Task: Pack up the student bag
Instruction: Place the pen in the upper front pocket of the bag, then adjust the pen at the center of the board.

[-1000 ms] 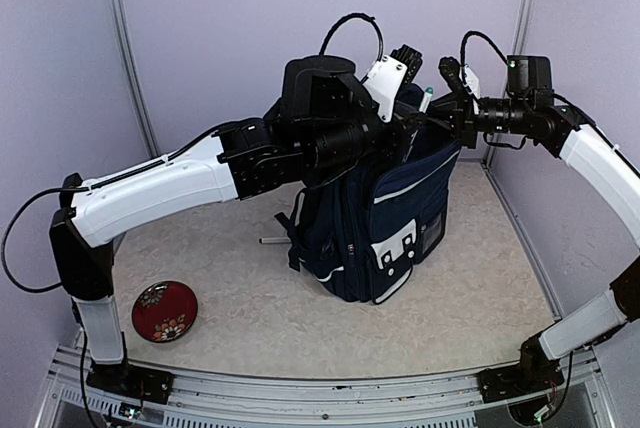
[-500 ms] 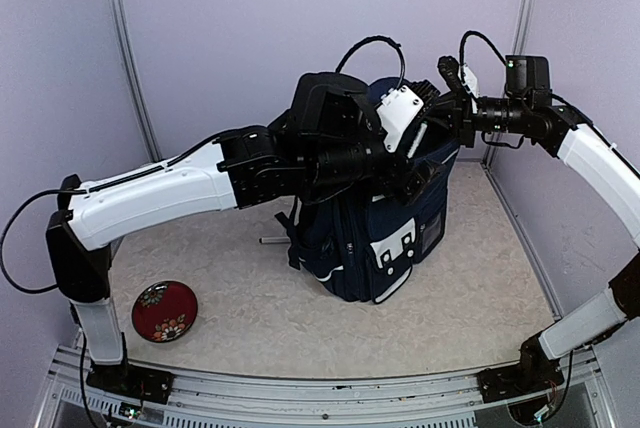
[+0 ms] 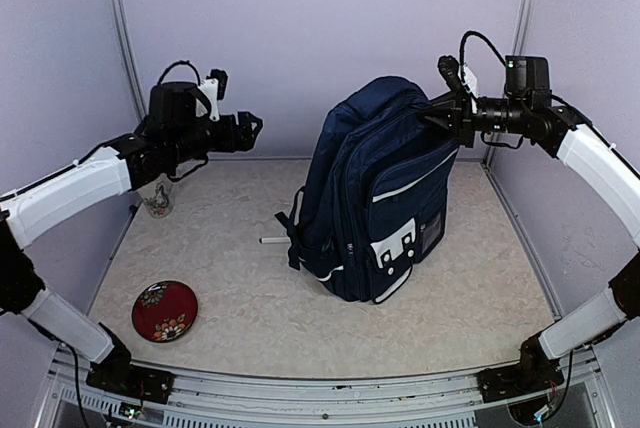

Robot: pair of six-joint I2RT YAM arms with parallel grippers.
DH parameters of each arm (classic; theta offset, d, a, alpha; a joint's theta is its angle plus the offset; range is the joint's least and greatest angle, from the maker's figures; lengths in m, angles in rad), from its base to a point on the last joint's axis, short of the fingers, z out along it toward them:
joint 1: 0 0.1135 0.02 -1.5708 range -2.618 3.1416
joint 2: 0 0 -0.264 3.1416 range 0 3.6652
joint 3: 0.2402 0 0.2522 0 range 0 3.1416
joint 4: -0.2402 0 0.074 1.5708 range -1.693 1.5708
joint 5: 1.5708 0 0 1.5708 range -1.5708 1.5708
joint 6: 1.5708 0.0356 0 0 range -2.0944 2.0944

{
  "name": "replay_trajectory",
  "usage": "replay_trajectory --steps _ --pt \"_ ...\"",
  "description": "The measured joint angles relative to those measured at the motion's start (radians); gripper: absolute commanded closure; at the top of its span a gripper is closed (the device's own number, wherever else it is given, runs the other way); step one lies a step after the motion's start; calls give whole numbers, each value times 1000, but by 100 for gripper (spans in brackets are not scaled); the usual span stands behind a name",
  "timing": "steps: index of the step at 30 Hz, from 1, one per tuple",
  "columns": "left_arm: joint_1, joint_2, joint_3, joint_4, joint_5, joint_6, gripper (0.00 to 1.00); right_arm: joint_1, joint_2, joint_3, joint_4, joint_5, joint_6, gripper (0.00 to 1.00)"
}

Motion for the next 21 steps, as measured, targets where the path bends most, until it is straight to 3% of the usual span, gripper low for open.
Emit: replay_trajectory --steps 2,6,14,19,21 --pt "27 63 -66 -3 8 -35 21 0 0 0 0 0 1 100" --pt "50 277 -121 -40 51 -68 22 0 0 0 0 0 3 100" --pt "55 605 -35 -109 172 -45 16 0 0 0 -1 3 3 100" --pt "34 658 -1 -117 153 7 16 0 -2 0 -3 6 3 100" --pt "18 658 -11 -113 123 21 23 0 -3 -1 -5 7 3 100"
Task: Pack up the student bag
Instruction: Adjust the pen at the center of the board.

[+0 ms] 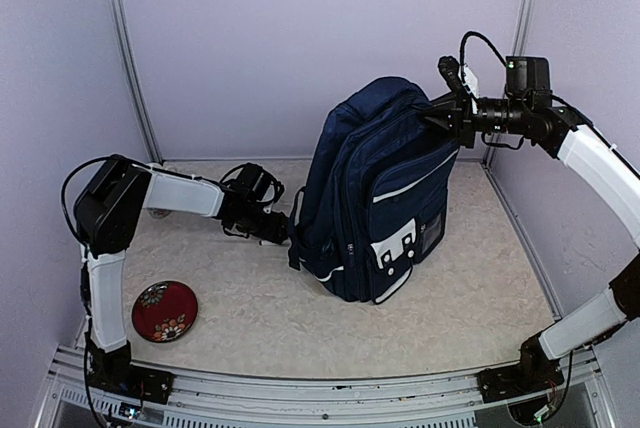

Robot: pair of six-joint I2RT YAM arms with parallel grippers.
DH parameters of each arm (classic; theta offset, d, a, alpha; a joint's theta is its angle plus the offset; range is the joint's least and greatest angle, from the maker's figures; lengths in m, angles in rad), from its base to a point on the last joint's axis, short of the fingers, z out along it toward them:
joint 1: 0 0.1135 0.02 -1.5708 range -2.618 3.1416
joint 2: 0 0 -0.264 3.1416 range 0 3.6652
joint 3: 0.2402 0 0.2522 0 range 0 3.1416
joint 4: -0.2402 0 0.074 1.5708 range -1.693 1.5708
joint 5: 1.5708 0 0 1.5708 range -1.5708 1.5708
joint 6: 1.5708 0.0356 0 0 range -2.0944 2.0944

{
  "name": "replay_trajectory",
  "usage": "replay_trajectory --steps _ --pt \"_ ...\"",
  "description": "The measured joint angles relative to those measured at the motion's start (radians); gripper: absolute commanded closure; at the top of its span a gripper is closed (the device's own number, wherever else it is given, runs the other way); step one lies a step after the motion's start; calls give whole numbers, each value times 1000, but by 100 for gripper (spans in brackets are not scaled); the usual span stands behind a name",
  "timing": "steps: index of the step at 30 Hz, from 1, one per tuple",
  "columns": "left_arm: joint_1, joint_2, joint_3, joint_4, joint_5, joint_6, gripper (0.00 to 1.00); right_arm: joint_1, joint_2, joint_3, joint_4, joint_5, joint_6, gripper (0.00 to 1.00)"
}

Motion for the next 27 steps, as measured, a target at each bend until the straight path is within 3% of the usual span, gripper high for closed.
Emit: replay_trajectory --steps 3,10,22,27 --pt "-17 -1 -15 14 -46 17 27 0 -2 -3 1 0 1 100" --pt "-82 -44 -77 16 -126 18 24 0 -2 -3 1 0 4 100" --pt "-139 -143 -148 -64 -92 -18 16 0 -4 -3 -4 0 4 100" --pt "-204 -203 -159 -54 -69 -14 20 0 -6 -3 -8 1 4 100"
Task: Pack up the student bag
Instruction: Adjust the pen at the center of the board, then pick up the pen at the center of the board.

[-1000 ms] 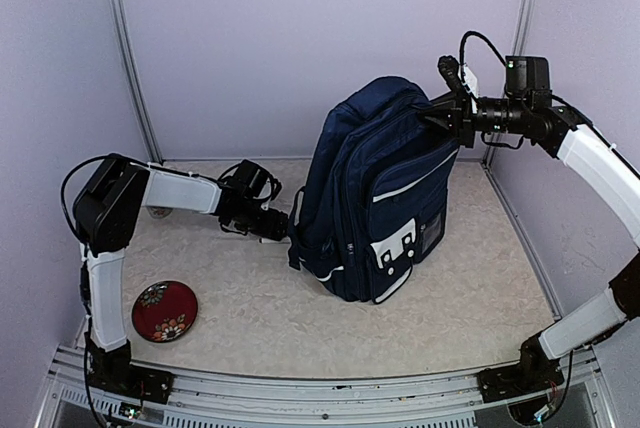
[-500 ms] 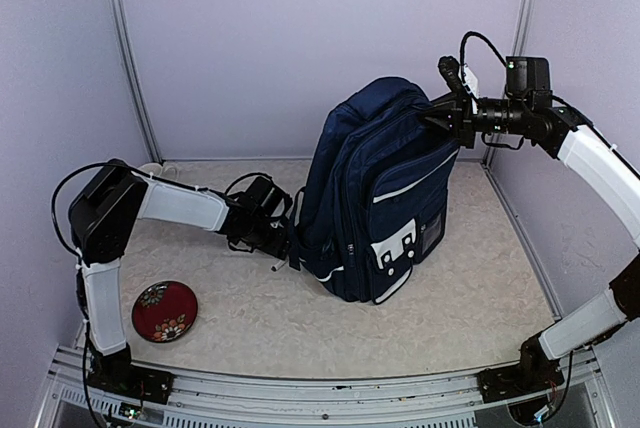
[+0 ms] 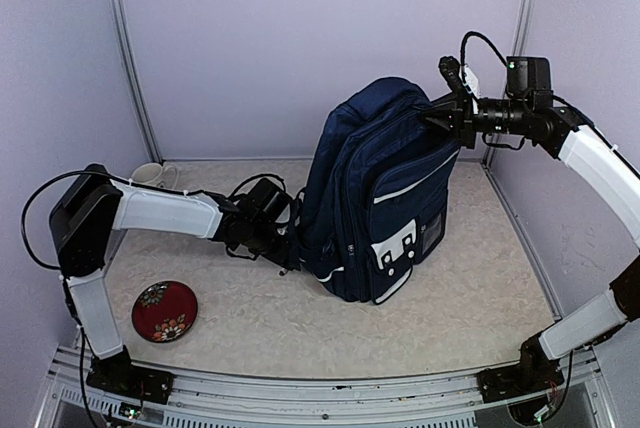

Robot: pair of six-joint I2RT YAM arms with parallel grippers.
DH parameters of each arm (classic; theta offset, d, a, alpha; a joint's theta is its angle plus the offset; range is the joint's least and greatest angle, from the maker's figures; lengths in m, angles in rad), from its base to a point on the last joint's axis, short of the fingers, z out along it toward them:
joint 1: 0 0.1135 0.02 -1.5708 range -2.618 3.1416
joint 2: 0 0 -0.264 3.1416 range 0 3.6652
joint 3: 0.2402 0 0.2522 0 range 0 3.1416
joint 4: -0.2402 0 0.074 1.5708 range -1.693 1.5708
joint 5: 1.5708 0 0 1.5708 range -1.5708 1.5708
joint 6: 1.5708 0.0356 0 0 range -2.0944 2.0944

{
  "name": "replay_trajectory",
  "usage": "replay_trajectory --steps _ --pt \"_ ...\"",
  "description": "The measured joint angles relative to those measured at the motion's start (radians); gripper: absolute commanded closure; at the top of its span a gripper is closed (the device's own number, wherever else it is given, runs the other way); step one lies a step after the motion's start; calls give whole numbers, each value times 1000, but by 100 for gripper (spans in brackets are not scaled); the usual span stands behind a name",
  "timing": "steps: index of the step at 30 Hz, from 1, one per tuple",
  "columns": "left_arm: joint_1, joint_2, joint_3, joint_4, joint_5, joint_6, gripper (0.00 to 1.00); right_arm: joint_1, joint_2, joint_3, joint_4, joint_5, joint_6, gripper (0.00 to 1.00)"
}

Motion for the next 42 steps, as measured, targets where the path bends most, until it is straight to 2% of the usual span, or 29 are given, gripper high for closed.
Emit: replay_trajectory --steps 2,4,8,11,12,17,22,25,30,33,36,39,42 --pt "-15 1 -1 2 4 0 24 0 0 0 -1 -1 0 100" --pt "-20 23 -1 0 2 -1 33 0 0 0 -1 -1 0 100" --pt "-23 93 30 -18 -37 -8 71 0 0 0 -1 -1 1 100" --pt "-31 126 71 -36 -74 -20 90 0 -1 0 -2 -1 1 100" --pt "-35 132 81 -43 -84 -19 100 0 -2 0 -2 -1 1 100" --pt "-42 135 88 -55 -117 -28 100 0 -3 0 -5 -1 2 100" --pt "-9 61 0 -61 -135 -55 100 0 -4 0 -6 -1 3 100" --pt "48 -33 -77 -86 -142 -75 100 0 -4 0 -6 0 4 100" --pt "106 -285 -127 -77 -177 -99 100 0 -4 0 -7 0 4 100" --pt "43 -443 -116 -10 -225 -77 100 0 -4 0 -7 0 4 100" --pt "-100 -531 -40 59 -271 -21 100 0 -4 0 -7 0 7 100" --pt "-261 -535 90 145 -282 58 100 0 -4 0 -6 0 13 100" --pt "-375 -458 275 184 -255 130 100 0 -4 -2 -3 -1 19 100"
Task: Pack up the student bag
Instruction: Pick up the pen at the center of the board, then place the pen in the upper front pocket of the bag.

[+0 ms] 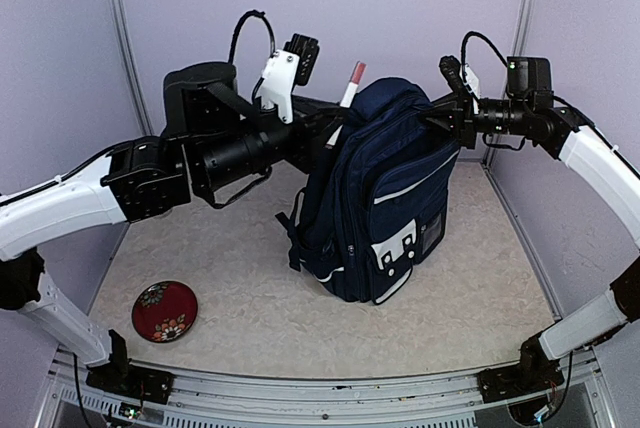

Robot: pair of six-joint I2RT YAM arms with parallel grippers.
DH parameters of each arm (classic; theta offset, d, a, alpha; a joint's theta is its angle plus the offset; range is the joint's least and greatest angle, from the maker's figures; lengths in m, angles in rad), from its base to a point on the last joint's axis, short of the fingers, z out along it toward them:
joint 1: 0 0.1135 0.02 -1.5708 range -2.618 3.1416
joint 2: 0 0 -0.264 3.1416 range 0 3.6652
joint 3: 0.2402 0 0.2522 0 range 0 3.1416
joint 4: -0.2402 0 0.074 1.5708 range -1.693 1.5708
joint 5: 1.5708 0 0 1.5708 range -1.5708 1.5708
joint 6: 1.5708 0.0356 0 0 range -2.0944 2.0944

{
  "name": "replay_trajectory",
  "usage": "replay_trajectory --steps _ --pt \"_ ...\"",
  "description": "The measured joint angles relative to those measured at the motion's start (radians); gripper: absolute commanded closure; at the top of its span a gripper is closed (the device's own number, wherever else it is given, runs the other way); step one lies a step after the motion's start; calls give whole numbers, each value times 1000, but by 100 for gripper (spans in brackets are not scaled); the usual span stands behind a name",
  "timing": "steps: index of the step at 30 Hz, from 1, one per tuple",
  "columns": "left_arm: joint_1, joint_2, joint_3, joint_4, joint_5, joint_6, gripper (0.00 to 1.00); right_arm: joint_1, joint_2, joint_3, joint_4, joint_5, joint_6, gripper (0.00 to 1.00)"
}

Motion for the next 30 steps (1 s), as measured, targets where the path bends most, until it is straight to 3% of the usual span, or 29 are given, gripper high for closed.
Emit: replay_trajectory --steps 4,9,15,16,18,30 --pt "-60 209 272 16 13 103 100 0 0 -4 8 -2 9 100" --pt "-71 472 512 -100 10 185 100 0 -7 -9 9 1 11 100" --pt "-71 559 543 -186 -39 206 100 0 -30 -30 9 5 14 100" --pt "-72 559 555 -196 -50 206 90 0 -30 -30 10 5 15 100" --pt "-71 559 573 -213 -67 206 86 0 -30 -31 10 5 18 100" --pt "-52 559 578 -236 -159 206 95 0 -32 -36 18 1 23 100"
